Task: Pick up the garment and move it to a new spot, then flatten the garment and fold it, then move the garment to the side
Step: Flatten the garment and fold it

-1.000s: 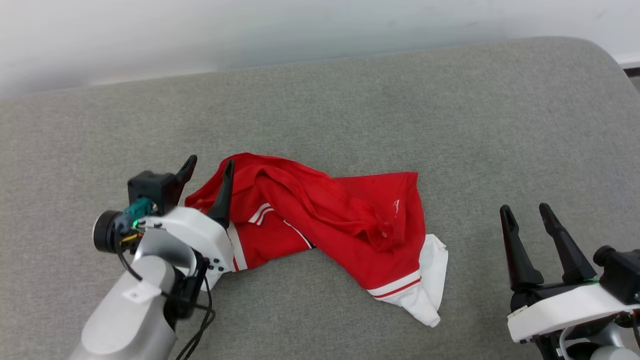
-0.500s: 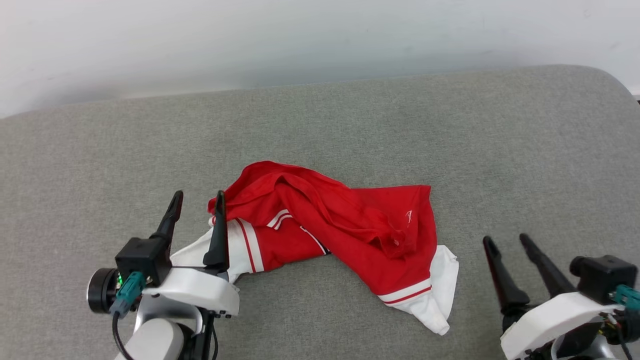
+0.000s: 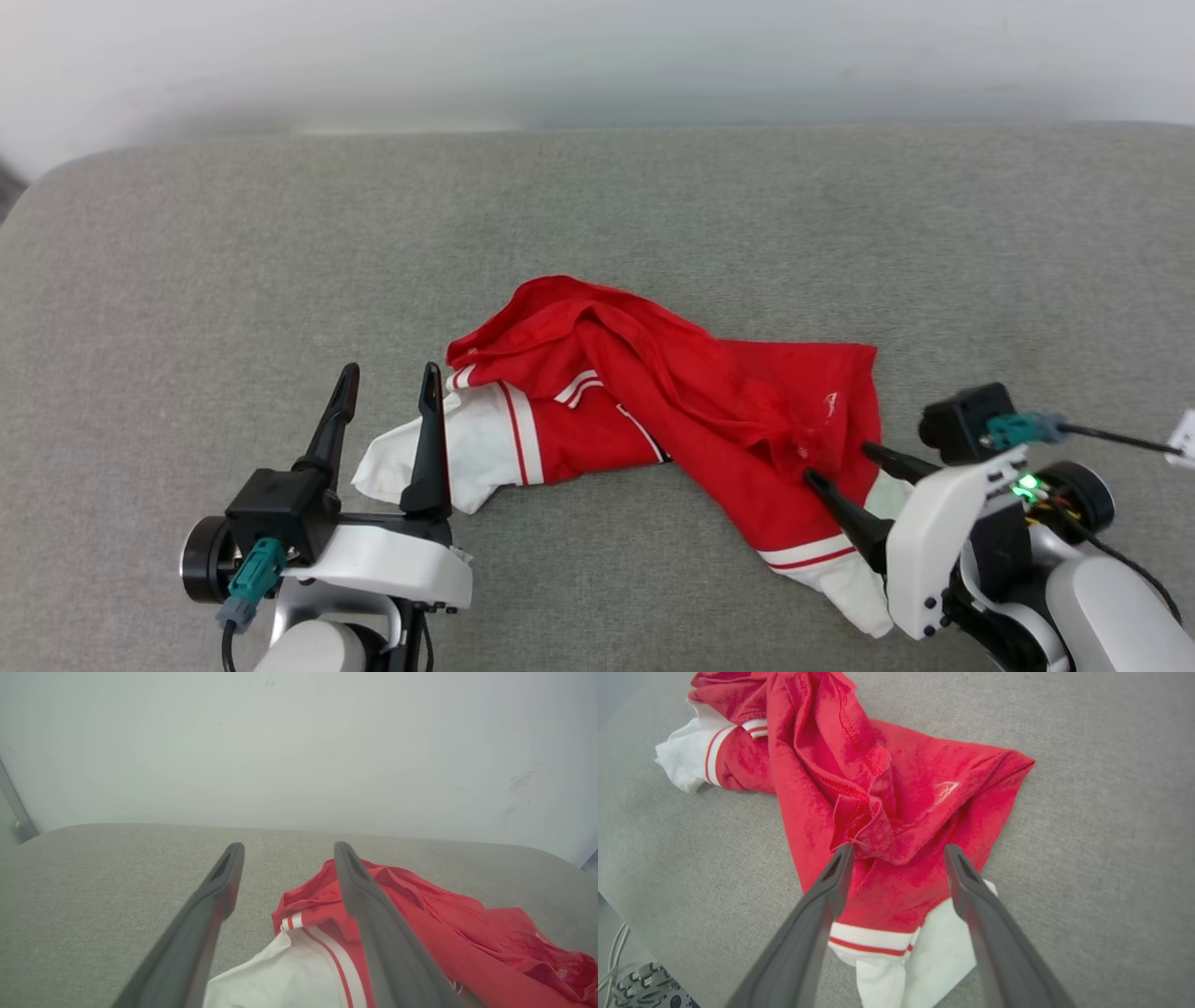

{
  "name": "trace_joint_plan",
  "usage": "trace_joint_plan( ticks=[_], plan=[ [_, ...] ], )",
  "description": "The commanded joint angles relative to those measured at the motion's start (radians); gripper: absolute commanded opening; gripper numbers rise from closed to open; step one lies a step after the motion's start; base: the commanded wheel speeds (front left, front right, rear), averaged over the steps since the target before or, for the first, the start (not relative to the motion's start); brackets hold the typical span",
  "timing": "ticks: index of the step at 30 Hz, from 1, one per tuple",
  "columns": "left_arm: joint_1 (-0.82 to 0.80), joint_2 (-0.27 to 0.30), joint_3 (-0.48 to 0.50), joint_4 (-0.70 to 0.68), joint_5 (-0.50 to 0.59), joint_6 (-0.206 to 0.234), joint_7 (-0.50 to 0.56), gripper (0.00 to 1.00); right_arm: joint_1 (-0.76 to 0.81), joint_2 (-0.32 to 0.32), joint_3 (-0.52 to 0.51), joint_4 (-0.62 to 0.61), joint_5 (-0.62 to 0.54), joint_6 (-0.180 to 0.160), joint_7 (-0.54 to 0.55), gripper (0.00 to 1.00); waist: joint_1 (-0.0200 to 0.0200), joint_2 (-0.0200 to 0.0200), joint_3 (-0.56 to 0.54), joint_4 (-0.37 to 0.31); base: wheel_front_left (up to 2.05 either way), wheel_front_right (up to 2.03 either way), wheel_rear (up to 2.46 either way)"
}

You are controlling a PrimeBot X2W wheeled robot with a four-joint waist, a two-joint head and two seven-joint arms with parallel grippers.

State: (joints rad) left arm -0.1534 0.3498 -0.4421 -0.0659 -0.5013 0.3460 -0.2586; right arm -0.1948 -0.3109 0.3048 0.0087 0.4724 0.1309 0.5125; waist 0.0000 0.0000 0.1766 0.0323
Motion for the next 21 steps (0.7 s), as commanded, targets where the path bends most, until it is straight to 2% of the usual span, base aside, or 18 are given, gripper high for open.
trace_joint_plan(
  ticks=[1, 9, 10, 11, 14, 21],
  plan=[
    [-0.009, -0.003, -0.001, -0.005, 0.005, -0.002, -0.004, 1.00, -0.012, -0.007, 0.006, 0.005, 0.007, 0.000, 0.003, 1.00, 0.0000, 0.0000, 0.015, 0.016, 0.00, 0.00, 0.00],
    [-0.025, -0.031, -0.001, 0.013, 0.009, -0.018, -0.007, 1.00, -0.164, -0.084, 0.139, 0.086, 0.058, 0.000, 0.070, 1.00, 0.0000, 0.0000, 0.054, 0.056, 0.00, 0.00, 0.00],
    [-0.026, -0.034, -0.001, 0.016, 0.010, -0.020, -0.007, 1.00, -0.176, -0.089, 0.144, 0.096, 0.064, 0.000, 0.070, 0.35, 0.0000, 0.0000, 0.056, 0.059, 0.00, 0.00, 0.00],
    [-0.027, -0.038, -0.001, 0.019, 0.012, -0.022, -0.007, 1.00, -0.187, -0.094, 0.149, 0.105, 0.071, 0.000, 0.069, 0.00, 0.0000, 0.0000, 0.057, 0.062, 0.00, 0.00, 0.00],
    [-0.025, -0.053, 0.003, 0.030, 0.016, -0.030, -0.008, 1.00, -0.238, -0.118, 0.152, 0.115, 0.077, 0.000, 0.043, 0.00, 0.0000, 0.0000, 0.057, 0.069, 0.00, 0.00, 0.00],
    [-0.045, -0.079, 0.007, 0.033, 0.037, -0.065, -0.007, 1.00, -0.406, -0.150, 0.088, 0.181, 0.072, 0.000, -0.003, 0.00, 0.0000, 0.0000, 0.083, 0.087, 0.00, 0.00, 0.00]
  ],
)
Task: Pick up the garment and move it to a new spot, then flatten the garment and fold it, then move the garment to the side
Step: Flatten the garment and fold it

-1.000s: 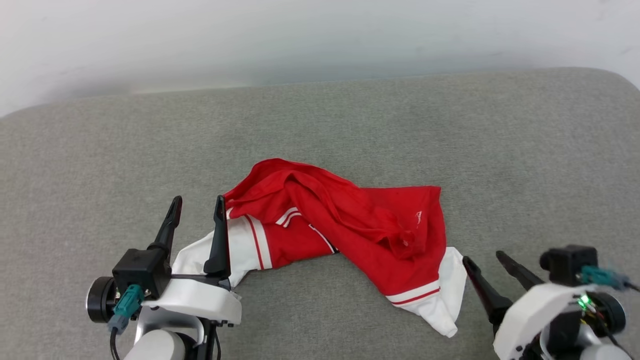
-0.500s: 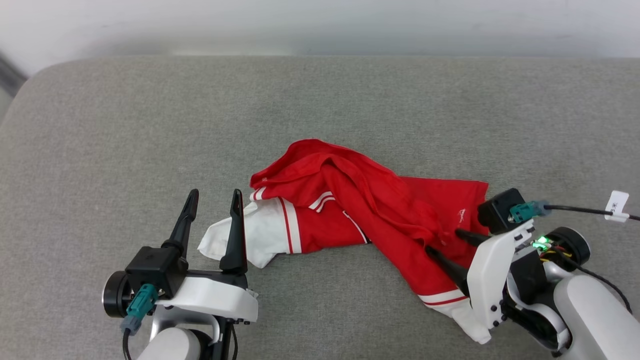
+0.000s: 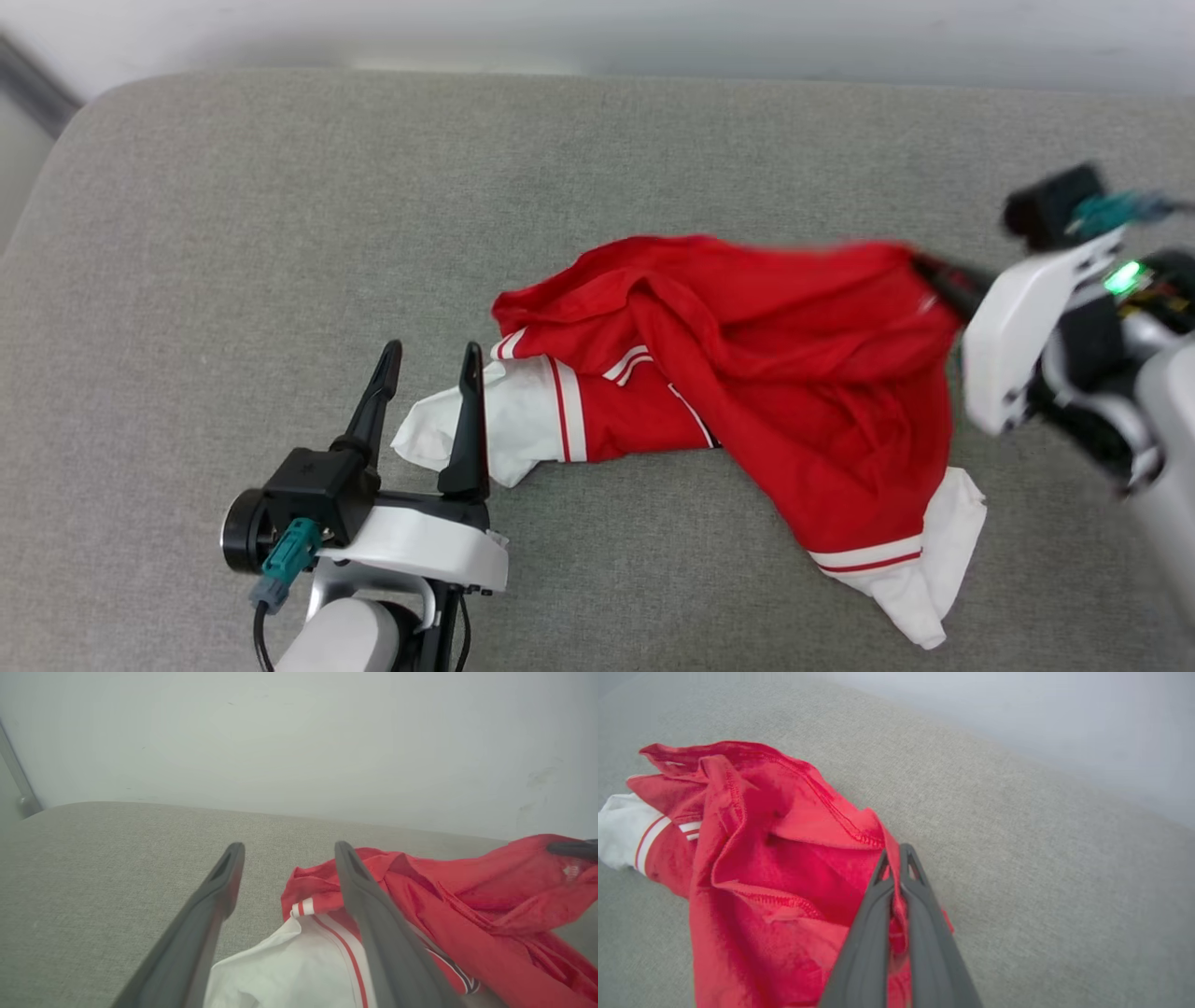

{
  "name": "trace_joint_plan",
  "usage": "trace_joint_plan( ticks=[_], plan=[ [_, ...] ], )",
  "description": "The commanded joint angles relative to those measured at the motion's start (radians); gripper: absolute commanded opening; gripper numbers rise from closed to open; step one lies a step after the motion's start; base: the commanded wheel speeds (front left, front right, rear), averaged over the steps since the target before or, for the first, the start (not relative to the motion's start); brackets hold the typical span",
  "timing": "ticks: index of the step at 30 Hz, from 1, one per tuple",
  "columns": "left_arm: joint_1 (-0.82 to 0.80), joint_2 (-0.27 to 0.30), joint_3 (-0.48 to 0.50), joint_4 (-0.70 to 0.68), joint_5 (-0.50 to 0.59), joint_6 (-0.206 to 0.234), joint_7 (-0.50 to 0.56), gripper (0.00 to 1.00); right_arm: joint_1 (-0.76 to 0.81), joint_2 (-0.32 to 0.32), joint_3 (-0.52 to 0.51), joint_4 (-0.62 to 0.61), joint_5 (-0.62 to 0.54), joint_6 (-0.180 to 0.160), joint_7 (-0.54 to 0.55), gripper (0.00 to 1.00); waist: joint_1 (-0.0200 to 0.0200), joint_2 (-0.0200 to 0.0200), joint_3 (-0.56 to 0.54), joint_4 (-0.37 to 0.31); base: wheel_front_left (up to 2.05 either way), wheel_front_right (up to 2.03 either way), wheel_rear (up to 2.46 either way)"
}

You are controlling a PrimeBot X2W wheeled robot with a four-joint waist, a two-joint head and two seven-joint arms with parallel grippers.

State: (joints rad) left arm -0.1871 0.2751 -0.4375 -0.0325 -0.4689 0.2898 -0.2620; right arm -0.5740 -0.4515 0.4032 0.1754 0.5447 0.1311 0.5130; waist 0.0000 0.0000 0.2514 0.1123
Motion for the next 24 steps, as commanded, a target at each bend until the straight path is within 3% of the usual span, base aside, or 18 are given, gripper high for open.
trace_joint_plan(
  ticks=[1, 10, 18, 19, 20, 24],
  plan=[
    [-0.016, -0.008, 0.001, -0.001, 0.010, -0.011, -0.003, 1.00, -0.052, -0.016, -0.023, 0.032, -0.003, -0.001, -0.015, 0.00, 0.0000, 0.0000, 0.016, 0.013, 0.00, 0.00, 0.00],
    [-0.059, -0.051, 0.013, -0.007, 0.043, -0.044, -0.003, 1.00, -0.274, -0.041, -0.170, 0.282, -0.012, -0.001, -0.115, 0.00, 0.0000, 0.0000, 0.124, 0.070, 0.00, 0.00, 0.00],
    [-0.086, -0.079, 0.035, -0.002, 0.074, -0.070, -0.003, 1.00, -0.347, 0.000, -0.265, 0.533, -0.050, -0.001, -0.238, 0.00, 0.0000, 0.0000, 0.190, 0.081, 0.00, 0.00, 0.00],
    [-0.088, -0.082, 0.038, 0.000, 0.079, -0.074, -0.003, 1.00, -0.347, 0.008, -0.265, 0.556, -0.053, -0.001, -0.257, 0.27, 0.0000, 0.0000, 0.192, 0.080, 0.00, 0.00, 0.00],
    [-0.087, -0.085, 0.041, 0.003, 0.082, -0.077, -0.003, 1.00, -0.345, 0.017, -0.263, 0.573, -0.056, -0.001, -0.277, 0.96, 0.0000, 0.0000, 0.194, 0.078, 0.00, 0.00, 0.00],
    [-0.083, -0.092, 0.055, 0.013, 0.092, -0.085, -0.003, 1.00, -0.328, 0.036, -0.254, 0.608, -0.058, -0.001, -0.407, 1.00, 0.0000, 0.0000, 0.182, 0.062, 0.00, 0.00, 0.00]
  ],
)
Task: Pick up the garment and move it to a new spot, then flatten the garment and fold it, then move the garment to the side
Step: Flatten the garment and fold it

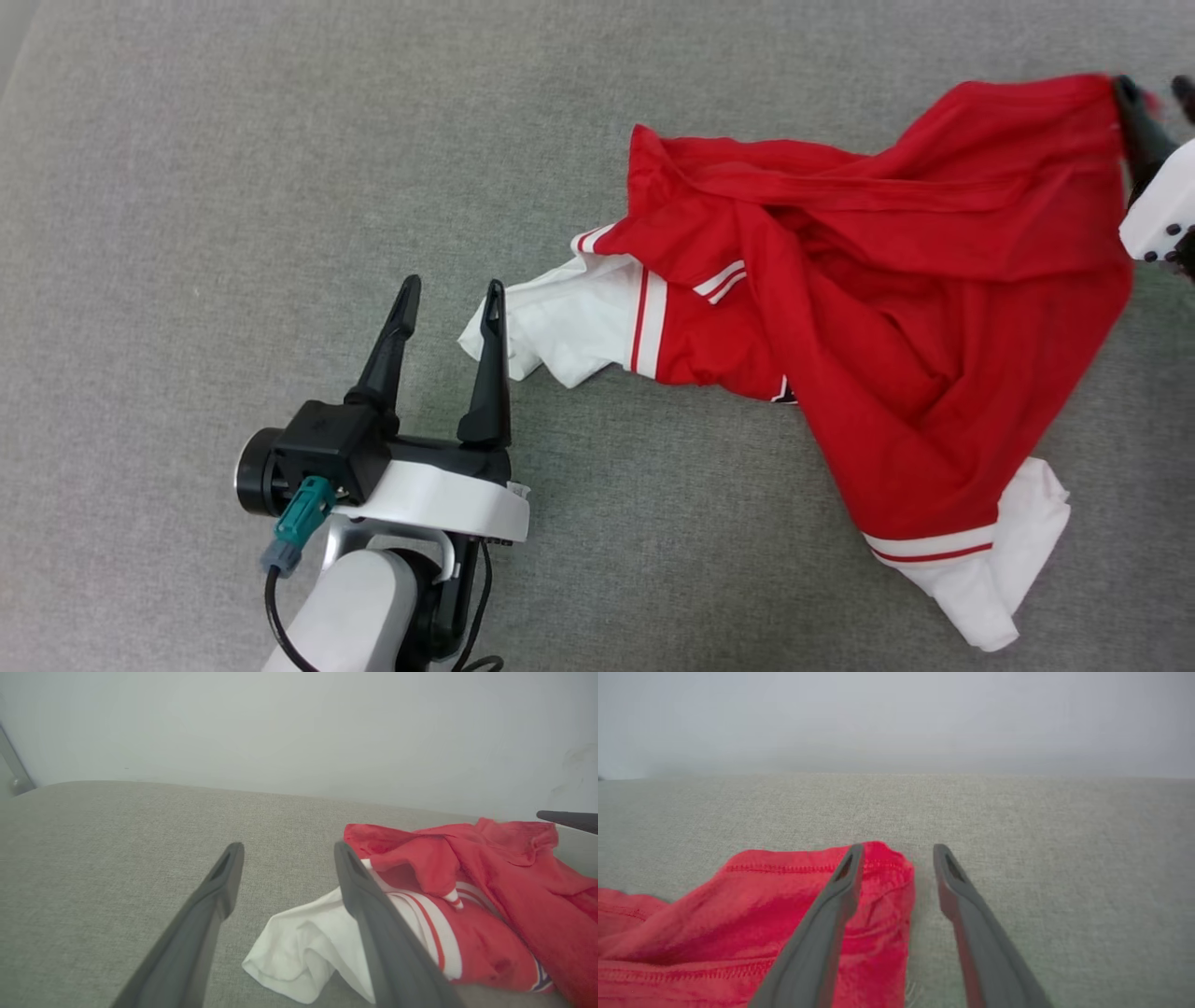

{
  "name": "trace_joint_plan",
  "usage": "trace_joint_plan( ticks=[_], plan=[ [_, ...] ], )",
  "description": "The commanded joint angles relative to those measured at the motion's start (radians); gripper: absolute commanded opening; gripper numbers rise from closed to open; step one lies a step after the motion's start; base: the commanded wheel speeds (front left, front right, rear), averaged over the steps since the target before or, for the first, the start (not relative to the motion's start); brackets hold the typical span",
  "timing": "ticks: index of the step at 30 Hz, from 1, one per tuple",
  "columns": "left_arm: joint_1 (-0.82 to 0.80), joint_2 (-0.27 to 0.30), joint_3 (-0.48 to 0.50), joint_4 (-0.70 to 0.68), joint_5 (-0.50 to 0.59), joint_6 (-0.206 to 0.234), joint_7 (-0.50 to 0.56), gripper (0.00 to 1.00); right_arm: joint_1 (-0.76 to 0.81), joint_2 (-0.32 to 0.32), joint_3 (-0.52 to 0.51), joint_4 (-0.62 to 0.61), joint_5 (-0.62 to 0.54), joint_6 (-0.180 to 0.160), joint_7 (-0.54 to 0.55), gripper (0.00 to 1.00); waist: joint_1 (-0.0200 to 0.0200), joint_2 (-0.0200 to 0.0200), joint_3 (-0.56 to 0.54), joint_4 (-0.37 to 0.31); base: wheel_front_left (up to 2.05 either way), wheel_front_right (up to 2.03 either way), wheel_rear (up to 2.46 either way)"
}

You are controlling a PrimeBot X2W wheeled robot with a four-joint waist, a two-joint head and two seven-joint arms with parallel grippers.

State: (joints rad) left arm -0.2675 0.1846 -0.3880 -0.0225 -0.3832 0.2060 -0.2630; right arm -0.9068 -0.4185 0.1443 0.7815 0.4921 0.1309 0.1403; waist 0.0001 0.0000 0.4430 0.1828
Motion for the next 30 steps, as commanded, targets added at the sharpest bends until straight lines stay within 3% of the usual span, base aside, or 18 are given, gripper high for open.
trace_joint_plan(
  ticks=[1, 8, 13, 20, 30],
  plan=[
    [0.003, -0.002, 0.009, 0.006, 0.010, -0.003, -0.002, 1.00, 0.016, 0.008, 0.005, 0.002, -0.006, 0.000, -0.078, 1.00, -0.0001, 0.0000, -0.016, -0.013, 0.00, 0.00, 0.00],
    [0.046, 0.011, 0.043, 0.025, 0.014, -0.007, -0.002, 1.00, 0.104, 0.005, 0.036, -0.038, -0.021, 0.000, -0.299, 1.00, -0.0001, 0.0000, -0.095, -0.059, 0.00, 0.00, 0.00],
    [0.091, 0.027, 0.063, 0.038, 0.003, 0.004, -0.001, 1.00, 0.218, 0.020, 0.053, -0.118, -0.040, 0.000, -0.366, 1.00, -0.0001, 0.0000, -0.166, -0.097, 0.00, 0.00, 0.00],
    [0.149, 0.049, 0.078, 0.051, -0.017, 0.013, 0.017, 1.00, 0.452, 0.065, 0.001, -0.302, -0.085, 0.000, -0.379, 1.00, -0.0001, 0.0000, -0.243, -0.133, 0.00, 0.00, 0.00],
    [0.195, 0.074, 0.088, 0.055, -0.034, 0.023, 0.041, 1.00, 0.766, 0.186, -0.108, -0.584, -0.154, 0.000, -0.265, 1.00, -0.0001, 0.0000, -0.294, -0.168, 0.00, 0.00, 0.00]
  ],
)
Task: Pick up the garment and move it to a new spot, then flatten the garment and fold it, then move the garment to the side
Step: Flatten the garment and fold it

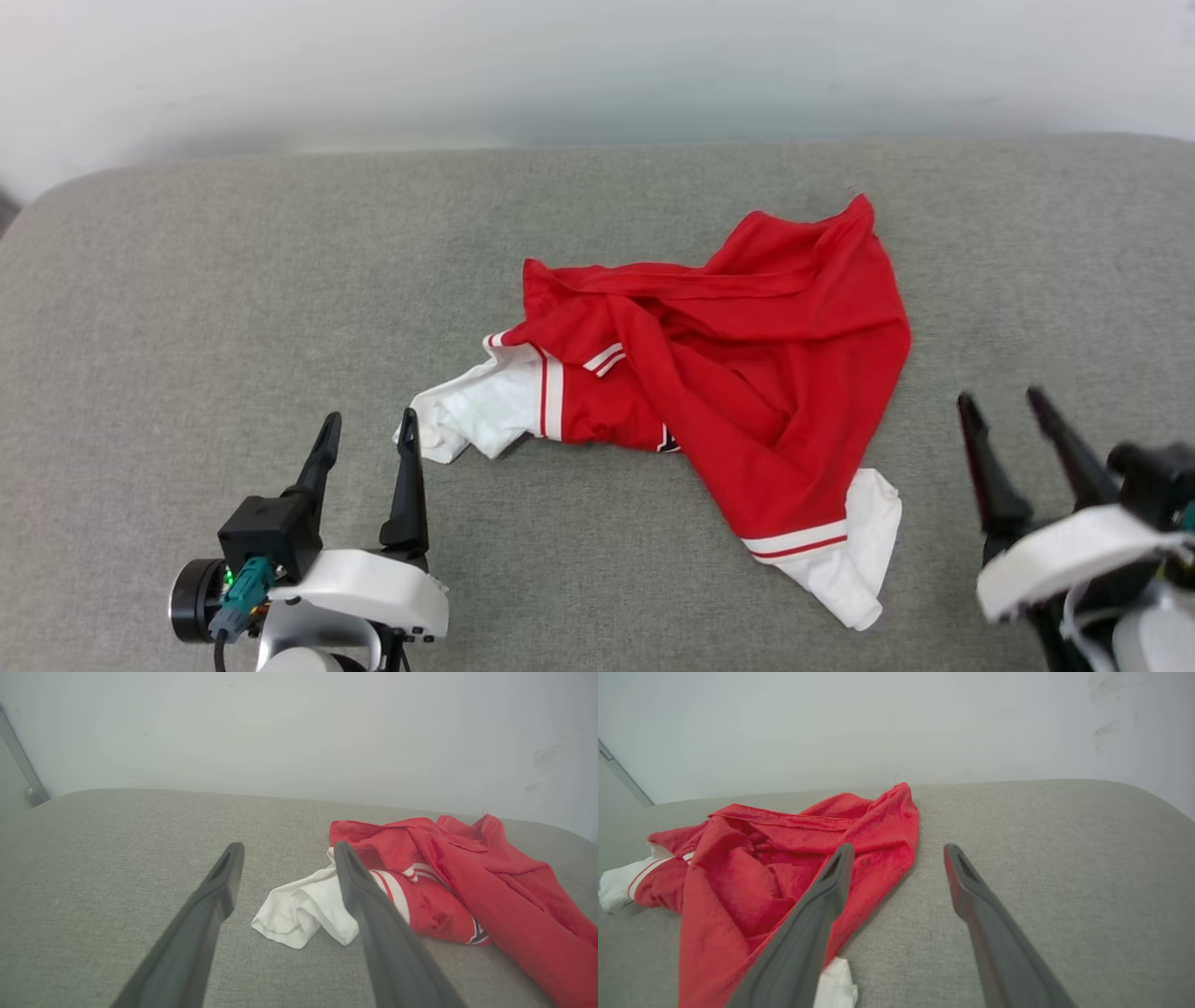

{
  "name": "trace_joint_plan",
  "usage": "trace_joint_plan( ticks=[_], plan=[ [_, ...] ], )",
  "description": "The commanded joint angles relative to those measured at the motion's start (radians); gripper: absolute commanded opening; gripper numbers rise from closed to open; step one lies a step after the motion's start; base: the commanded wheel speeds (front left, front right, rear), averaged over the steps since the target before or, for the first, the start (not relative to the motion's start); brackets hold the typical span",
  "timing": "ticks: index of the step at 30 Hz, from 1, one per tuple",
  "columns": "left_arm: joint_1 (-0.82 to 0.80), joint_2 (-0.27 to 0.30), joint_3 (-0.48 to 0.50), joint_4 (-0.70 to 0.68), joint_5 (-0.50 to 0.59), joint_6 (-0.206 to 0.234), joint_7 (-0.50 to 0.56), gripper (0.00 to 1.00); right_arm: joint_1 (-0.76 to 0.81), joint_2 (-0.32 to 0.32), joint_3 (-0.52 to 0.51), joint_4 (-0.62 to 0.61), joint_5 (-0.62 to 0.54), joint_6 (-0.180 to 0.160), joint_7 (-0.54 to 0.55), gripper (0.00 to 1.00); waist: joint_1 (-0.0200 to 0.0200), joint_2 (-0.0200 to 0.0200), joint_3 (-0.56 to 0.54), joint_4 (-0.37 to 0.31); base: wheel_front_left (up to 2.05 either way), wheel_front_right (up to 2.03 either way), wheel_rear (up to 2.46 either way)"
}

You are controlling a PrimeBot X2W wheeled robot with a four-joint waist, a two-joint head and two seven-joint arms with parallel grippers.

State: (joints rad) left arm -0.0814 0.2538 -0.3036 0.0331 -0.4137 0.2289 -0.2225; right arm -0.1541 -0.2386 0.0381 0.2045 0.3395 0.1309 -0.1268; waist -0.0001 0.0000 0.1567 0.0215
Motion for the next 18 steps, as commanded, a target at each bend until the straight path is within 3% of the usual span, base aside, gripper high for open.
trace_joint_plan(
  ticks=[1, 9, 18],
  plan=[
    [0.013, 0.007, 0.005, 0.000, -0.004, 0.001, 0.003, 1.00, 0.042, 0.021, -0.012, -0.036, -0.004, 0.000, 0.022, 1.00, 0.0001, 0.0000, -0.011, -0.010, 0.00, 0.00, 0.00],
    [0.036, 0.017, 0.002, -0.006, -0.013, 0.006, 0.015, 1.00, 0.211, 0.081, -0.060, -0.198, -0.014, 0.000, 0.242, 1.00, 0.0001, 0.0000, -0.034, -0.028, 0.00, 0.00, 0.00],
    [0.027, 0.008, -0.010, -0.009, -0.018, 0.007, 0.015, 1.00, 0.246, 0.027, -0.050, -0.254, 0.042, 0.000, 0.598, 1.00, 0.0001, 0.0000, -0.036, -0.013, 0.00, 0.00, 0.00]
  ],
)
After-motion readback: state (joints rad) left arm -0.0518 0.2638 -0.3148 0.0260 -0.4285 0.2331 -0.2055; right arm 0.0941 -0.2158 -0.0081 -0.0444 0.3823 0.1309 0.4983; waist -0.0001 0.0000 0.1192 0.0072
